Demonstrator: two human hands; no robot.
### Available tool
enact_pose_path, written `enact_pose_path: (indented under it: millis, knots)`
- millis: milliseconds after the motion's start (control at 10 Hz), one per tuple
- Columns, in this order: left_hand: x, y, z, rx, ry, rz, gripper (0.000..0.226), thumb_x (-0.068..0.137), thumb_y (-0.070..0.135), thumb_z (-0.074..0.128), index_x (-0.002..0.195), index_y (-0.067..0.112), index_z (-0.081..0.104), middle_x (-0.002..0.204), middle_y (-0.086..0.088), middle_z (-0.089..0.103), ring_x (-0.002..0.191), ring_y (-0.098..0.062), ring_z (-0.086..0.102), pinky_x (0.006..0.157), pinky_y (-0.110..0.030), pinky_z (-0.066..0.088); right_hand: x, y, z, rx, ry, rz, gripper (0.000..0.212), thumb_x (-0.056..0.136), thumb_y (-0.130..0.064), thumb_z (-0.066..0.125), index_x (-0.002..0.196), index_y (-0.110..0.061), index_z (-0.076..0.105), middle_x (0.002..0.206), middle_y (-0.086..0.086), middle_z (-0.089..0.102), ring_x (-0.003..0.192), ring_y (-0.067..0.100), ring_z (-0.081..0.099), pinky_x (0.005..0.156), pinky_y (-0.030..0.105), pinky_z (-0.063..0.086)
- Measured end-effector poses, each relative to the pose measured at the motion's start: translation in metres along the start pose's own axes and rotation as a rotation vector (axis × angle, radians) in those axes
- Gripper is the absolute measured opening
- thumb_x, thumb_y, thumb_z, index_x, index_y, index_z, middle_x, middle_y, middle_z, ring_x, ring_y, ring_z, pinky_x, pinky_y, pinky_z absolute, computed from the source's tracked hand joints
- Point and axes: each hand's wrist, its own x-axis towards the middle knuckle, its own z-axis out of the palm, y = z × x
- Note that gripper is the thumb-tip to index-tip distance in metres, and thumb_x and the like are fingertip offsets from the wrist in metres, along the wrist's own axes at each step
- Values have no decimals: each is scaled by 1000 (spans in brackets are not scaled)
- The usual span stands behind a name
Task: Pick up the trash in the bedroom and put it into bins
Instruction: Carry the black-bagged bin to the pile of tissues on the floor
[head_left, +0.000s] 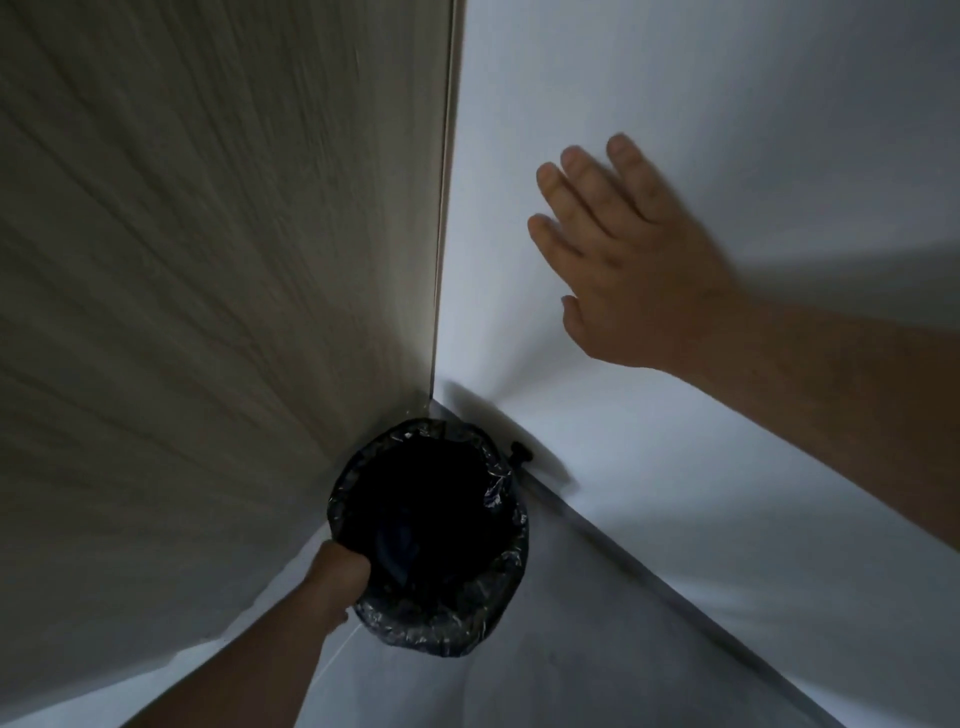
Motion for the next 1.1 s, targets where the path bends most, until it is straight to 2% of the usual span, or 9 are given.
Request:
enact_pose_path:
  millis: [100, 300, 500, 600, 700, 800, 900, 1000, 1100]
  knots:
    - [13, -11, 6, -86, 34, -10, 3, 88, -1, 51, 89, 1, 52, 86, -15, 56, 77, -24, 53, 72, -34, 48, -7, 5, -1, -68, -1, 29, 64, 89, -38, 33, 140, -2, 42, 150, 28, 33, 139, 45, 28, 118, 57, 17]
    - [5, 13, 9, -349, -40, 18, 34, 80, -12, 50, 112, -3, 51, 104, -24, 60, 78, -34, 60, 55, -38, 55, -10, -6, -1, -200, -135, 17, 70, 89, -45, 22, 143, -3, 37, 153, 28, 26, 141, 45, 22, 113, 58, -3]
    - [-28, 27, -13, -289, -46, 199, 22, 81, -10, 47, 78, 10, 57, 87, -20, 63, 76, -33, 62, 66, -43, 57, -7, -10, 0, -75, -116, 101, 70, 88, -49, 38, 141, -4, 43, 150, 24, 34, 141, 42, 26, 116, 53, 2]
    - [-50, 29, -36, -276, -68, 238, 25, 80, -12, 45, 84, 7, 60, 84, -19, 65, 75, -33, 62, 68, -45, 55, -7, -16, -7, 201, -103, 175, 73, 82, -54, 50, 138, -7, 49, 147, 21, 41, 141, 38, 30, 117, 47, 4]
    - [-81, 35, -59, -282, -74, 272, 28, 79, -13, 43, 92, 3, 61, 88, -22, 66, 75, -32, 62, 66, -41, 53, -12, -29, -28, 401, -220, 207, 77, 82, -61, 37, 140, -12, 46, 151, 23, 34, 142, 38, 27, 119, 48, 6]
    - [-119, 39, -78, -285, -86, 312, 28, 81, -14, 42, 85, 7, 60, 84, -18, 64, 74, -29, 59, 67, -39, 50, -25, -45, -48, 797, -395, 353, 72, 85, -50, 52, 147, -18, 34, 158, 18, 19, 147, 35, 13, 118, 44, 9]
    - [-161, 43, -99, -346, -107, 336, 28, 81, -14, 42, 88, 4, 62, 83, -18, 65, 74, -29, 60, 66, -38, 52, -37, -48, -76, 1134, -649, 574, 66, 90, -30, 56, 148, -19, 26, 156, 11, 25, 144, 29, 21, 114, 39, 25]
    - [-196, 41, -114, -348, -130, 329, 30, 80, -12, 43, 98, 2, 62, 91, -21, 66, 80, -31, 61, 66, -38, 54, -43, -42, -107, 1400, -654, 736, 41, 87, -11, 56, 127, -15, 52, 119, 12, 62, 112, 28, 58, 92, 36, 48]
    - [-236, 48, -129, -404, -137, 304, 29, 82, -6, 49, 108, 6, 55, 103, -21, 62, 88, -32, 61, 67, -38, 54, -49, -22, -135, 1565, -668, 887, 33, 83, -5, 52, 113, -17, 62, 101, 10, 69, 95, 26, 65, 85, 42, 53]
